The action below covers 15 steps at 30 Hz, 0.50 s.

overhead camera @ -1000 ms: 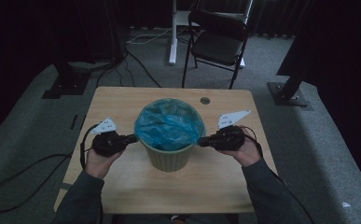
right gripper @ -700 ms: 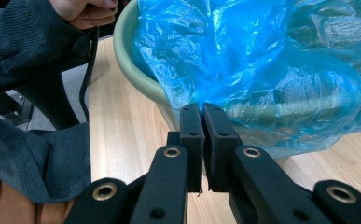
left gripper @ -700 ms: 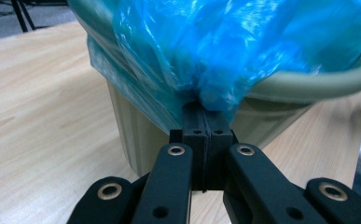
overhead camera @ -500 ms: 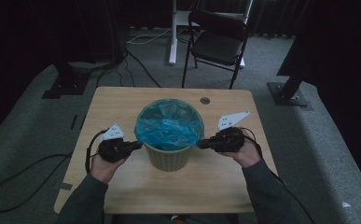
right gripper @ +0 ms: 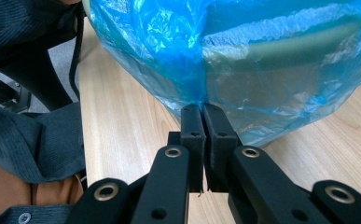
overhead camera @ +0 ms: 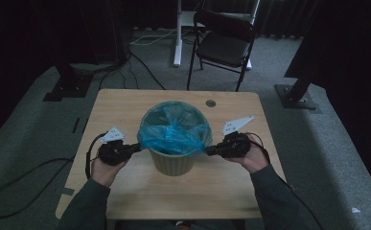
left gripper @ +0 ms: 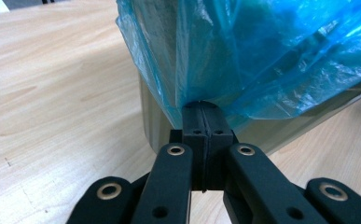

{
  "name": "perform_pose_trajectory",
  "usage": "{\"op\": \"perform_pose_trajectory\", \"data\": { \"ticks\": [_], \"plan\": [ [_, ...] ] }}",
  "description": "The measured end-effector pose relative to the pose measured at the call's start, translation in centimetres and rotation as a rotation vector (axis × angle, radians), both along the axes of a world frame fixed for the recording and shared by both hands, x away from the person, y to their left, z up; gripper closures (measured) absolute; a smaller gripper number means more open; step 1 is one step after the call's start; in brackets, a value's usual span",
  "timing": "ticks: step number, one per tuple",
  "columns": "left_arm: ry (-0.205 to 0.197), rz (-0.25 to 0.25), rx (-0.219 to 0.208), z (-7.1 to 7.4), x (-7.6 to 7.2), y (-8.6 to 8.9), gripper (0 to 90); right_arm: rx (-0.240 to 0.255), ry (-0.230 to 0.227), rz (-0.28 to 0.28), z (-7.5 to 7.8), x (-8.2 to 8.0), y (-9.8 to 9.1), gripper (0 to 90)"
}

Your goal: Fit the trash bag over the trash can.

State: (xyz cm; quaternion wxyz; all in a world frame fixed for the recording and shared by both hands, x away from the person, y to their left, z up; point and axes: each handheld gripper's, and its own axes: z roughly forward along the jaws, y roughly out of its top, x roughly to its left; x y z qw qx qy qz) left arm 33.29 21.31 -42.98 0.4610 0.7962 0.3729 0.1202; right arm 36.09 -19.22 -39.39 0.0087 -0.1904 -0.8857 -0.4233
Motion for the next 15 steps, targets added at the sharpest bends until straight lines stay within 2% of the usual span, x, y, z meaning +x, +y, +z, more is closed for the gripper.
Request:
{"op": "perform_pose_trajectory", "data": {
  "ticks": [4,8,13,15],
  "plan": [
    [-0.02,-0.014,-0.011,0.3,-0.3,0.6,77.1,0.016,-0.019,-0.005,0.5,-0.2,-0.5,79.4],
    [-0.044,-0.04,-0.049,0.7,-0.8,1.5,67.3,0.053,-0.036,-0.017,1.7,-0.3,-1.5,70.9],
    [-0.069,-0.056,-0.09,1.2,-1.1,2.1,61.8,0.097,-0.049,-0.027,2.5,-0.4,-1.9,64.5],
    [-0.082,-0.065,-0.092,1.4,-1.2,2.2,60.2,0.117,-0.053,-0.029,2.7,-0.4,-1.9,63.2]
  ]
}}
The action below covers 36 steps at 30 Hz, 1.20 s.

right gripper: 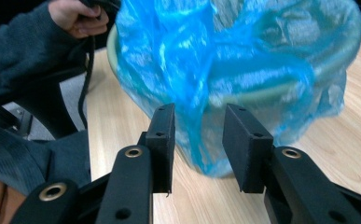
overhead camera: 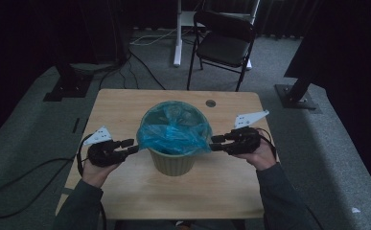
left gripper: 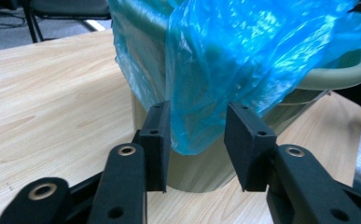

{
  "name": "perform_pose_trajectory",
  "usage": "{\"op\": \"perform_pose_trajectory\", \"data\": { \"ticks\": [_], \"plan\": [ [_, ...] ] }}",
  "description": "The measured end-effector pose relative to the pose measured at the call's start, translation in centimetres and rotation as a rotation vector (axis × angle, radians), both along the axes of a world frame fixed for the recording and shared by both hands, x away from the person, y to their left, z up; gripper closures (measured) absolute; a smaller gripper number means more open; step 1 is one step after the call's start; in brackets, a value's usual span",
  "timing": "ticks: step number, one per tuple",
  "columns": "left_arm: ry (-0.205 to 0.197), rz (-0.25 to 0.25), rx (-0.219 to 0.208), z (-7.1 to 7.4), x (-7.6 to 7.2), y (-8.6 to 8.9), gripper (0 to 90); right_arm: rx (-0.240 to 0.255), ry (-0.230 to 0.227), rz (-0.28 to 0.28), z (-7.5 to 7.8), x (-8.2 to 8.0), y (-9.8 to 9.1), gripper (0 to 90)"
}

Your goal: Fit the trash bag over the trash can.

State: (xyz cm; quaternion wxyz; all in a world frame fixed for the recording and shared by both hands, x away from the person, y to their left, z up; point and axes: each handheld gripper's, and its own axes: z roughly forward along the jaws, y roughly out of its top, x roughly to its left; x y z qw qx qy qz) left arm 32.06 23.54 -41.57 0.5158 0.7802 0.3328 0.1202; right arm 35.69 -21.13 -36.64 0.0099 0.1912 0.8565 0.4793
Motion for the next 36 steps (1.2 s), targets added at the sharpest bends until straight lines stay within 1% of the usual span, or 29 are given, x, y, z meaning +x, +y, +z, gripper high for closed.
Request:
{"op": "perform_pose_trajectory", "data": {
  "ticks": [3,5,8,11,13,14,15,17,20,22,26,28,30,31,32,33,36],
  "plan": [
    [-0.016,-0.014,-0.021,0.5,0.0,0.1,57.8,0.013,-0.006,-0.002,0.2,0.1,0.4,60.9],
    [-0.031,-0.019,-0.022,1.0,0.1,0.1,56.4,0.015,-0.01,-0.002,0.3,0.2,0.7,60.3],
    [-0.047,-0.027,-0.036,1.9,0.5,0.0,53.6,0.019,-0.015,0.0,0.4,0.4,1.2,59.6],
    [-0.052,-0.04,-0.057,2.6,1.1,-0.3,50.8,0.019,-0.02,0.0,0.5,0.5,1.7,59.2],
    [-0.054,-0.046,-0.059,2.8,1.2,-0.5,50.1,0.021,-0.022,0.0,0.5,0.6,1.9,59.0],
    [-0.054,-0.054,-0.055,3.1,1.5,-1.0,50.1,0.021,-0.023,0.001,0.5,0.6,2.0,58.9],
    [-0.051,-0.055,-0.049,3.2,1.6,-1.2,49.6,0.01,-0.024,0.0,0.5,0.7,2.4,58.9],
    [-0.047,-0.057,-0.046,3.2,1.7,-1.4,50.1,0.008,-0.024,0.006,0.5,0.7,2.7,59.4],
    [-0.039,-0.07,-0.049,3.1,1.8,-1.7,52.6,0.004,-0.03,0.005,0.4,0.8,2.9,60.6],
    [-0.047,-0.058,-0.043,3.0,1.6,-1.9,58.1,-0.002,-0.034,0.001,0.4,0.7,3.0,66.0],
    [-0.053,-0.059,-0.048,3.0,1.3,-1.8,74.3,0.001,-0.054,0.002,0.4,0.4,3.1,79.6],
    [-0.067,-0.058,-0.044,3.1,0.9,-1.8,80.0,0.006,-0.061,0.007,0.5,0.2,3.0,83.4],
    [-0.074,-0.072,-0.047,3.1,0.5,-1.8,85.1,0.005,-0.064,0.013,0.6,-0.1,3.0,85.6],
    [-0.074,-0.072,-0.047,3.1,0.5,-1.8,86.8,0.005,-0.064,0.013,0.6,-0.1,3.0,85.6],
    [-0.069,-0.085,-0.043,3.0,0.1,-1.8,86.8,0.003,-0.062,0.017,0.5,-0.2,3.0,86.0],
    [-0.065,-0.089,-0.05,2.8,-0.1,-1.8,87.7,-0.005,-0.057,0.031,0.3,-0.5,2.9,86.3],
    [-0.05,-0.102,-0.074,2.2,-0.5,-1.7,88.3,-0.002,-0.05,0.037,0.2,-0.6,2.9,86.7]
  ]
}}
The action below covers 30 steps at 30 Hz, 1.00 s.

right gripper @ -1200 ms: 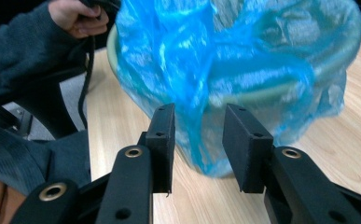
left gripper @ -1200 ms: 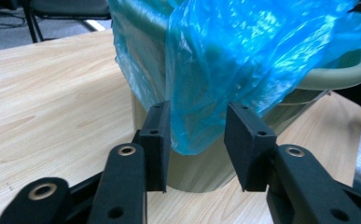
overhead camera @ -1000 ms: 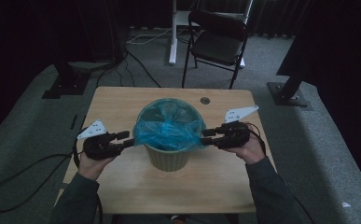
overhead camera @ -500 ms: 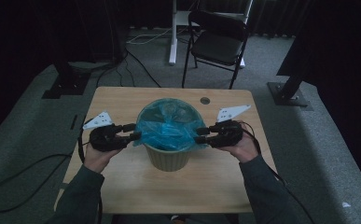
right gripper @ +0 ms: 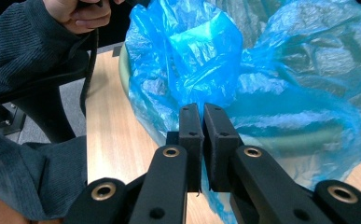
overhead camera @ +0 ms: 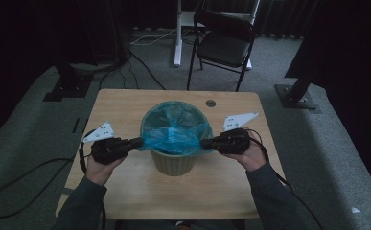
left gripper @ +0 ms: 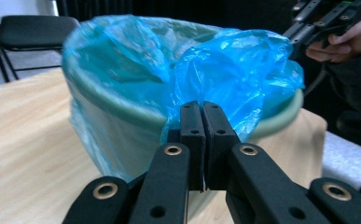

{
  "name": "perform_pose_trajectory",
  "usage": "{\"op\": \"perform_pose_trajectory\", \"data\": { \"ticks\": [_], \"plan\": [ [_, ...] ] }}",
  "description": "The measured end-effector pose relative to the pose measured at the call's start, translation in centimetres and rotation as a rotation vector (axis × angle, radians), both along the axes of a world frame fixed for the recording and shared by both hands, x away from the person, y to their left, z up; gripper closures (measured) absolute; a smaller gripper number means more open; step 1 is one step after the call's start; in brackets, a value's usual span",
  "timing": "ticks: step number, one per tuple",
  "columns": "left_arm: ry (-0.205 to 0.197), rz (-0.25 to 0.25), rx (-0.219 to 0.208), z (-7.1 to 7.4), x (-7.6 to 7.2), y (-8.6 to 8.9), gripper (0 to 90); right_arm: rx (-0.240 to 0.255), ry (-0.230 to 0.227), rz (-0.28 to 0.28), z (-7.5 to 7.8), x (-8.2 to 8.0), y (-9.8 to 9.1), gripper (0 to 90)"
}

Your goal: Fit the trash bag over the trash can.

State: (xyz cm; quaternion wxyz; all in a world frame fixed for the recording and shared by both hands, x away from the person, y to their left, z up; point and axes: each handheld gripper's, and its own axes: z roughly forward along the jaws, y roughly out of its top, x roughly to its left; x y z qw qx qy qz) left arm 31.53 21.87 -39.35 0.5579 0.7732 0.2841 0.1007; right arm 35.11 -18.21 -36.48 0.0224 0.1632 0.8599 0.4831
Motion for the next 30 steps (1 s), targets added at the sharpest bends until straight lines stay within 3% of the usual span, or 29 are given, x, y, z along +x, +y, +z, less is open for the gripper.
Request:
{"op": "perform_pose_trajectory", "data": {
  "ticks": [12,13,22,27,30],
  "plan": [
    [0.023,-0.095,0.002,-1.8,-0.6,-0.9,88.9,-0.007,0.061,0.033,-1.6,-0.1,-0.3,88.2],
    [0.021,-0.112,0.029,-2.0,-0.8,-1.4,88.9,-0.008,0.069,0.04,-1.8,-0.2,-0.3,88.3],
    [0.023,-0.143,0.068,-2.4,-0.9,-2.5,88.9,-0.035,0.086,0.043,-2.3,0.0,-0.2,88.7],
    [0.004,-0.156,0.097,-2.2,-1.2,-3.2,88.9,-0.07,0.097,0.024,-2.9,0.2,0.1,88.7],
    [-0.005,-0.168,0.118,-2.2,-1.4,-3.7,88.9,-0.108,0.106,-0.017,-3.3,0.7,0.1,88.8]
  ]
}}
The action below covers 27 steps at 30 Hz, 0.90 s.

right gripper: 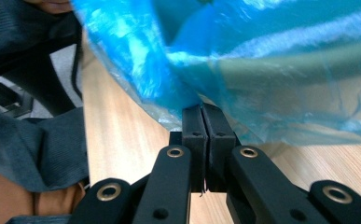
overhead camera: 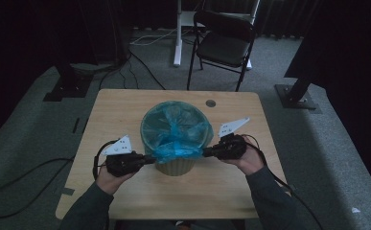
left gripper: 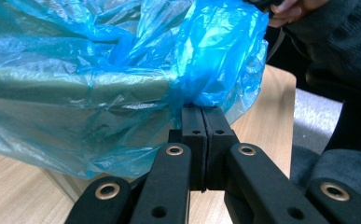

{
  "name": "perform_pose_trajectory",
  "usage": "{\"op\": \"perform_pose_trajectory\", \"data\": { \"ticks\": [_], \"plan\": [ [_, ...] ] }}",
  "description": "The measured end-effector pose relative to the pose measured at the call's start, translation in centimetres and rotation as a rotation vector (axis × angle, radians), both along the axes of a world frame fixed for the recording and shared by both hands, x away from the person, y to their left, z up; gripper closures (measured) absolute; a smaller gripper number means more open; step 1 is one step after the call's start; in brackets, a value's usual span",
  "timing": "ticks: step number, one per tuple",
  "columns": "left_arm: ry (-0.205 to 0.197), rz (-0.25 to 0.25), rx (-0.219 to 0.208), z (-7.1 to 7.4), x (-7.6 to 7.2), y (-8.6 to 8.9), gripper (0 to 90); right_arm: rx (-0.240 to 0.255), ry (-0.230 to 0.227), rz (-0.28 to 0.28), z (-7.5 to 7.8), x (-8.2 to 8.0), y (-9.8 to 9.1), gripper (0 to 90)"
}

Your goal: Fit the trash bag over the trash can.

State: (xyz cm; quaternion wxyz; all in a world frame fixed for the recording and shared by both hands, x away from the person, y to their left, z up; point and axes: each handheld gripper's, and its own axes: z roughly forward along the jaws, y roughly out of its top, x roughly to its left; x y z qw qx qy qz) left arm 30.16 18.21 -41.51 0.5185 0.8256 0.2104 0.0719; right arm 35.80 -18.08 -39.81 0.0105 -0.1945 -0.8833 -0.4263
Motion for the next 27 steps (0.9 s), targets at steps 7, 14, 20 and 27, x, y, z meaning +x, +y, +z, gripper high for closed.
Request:
{"op": "perform_pose_trajectory", "data": {
  "ticks": [7,14,20,27],
  "plan": [
    [-0.003,-0.012,0.057,-0.5,-0.2,-0.7,88.8,-0.006,-0.001,-0.009,0.0,-0.1,-0.2,88.7],
    [0.03,0.017,0.118,-1.4,0.6,-0.7,89.0,0.012,-0.011,0.01,0.4,-0.5,-0.4,88.6],
    [0.034,0.029,0.166,-1.7,0.6,-1.0,88.9,-0.081,-0.008,-0.06,-0.2,0.0,-0.7,88.8],
    [0.056,0.066,0.164,-2.0,1.1,-0.2,88.2,-0.077,0.004,-0.094,-0.5,0.3,-1.3,88.7]
  ]
}}
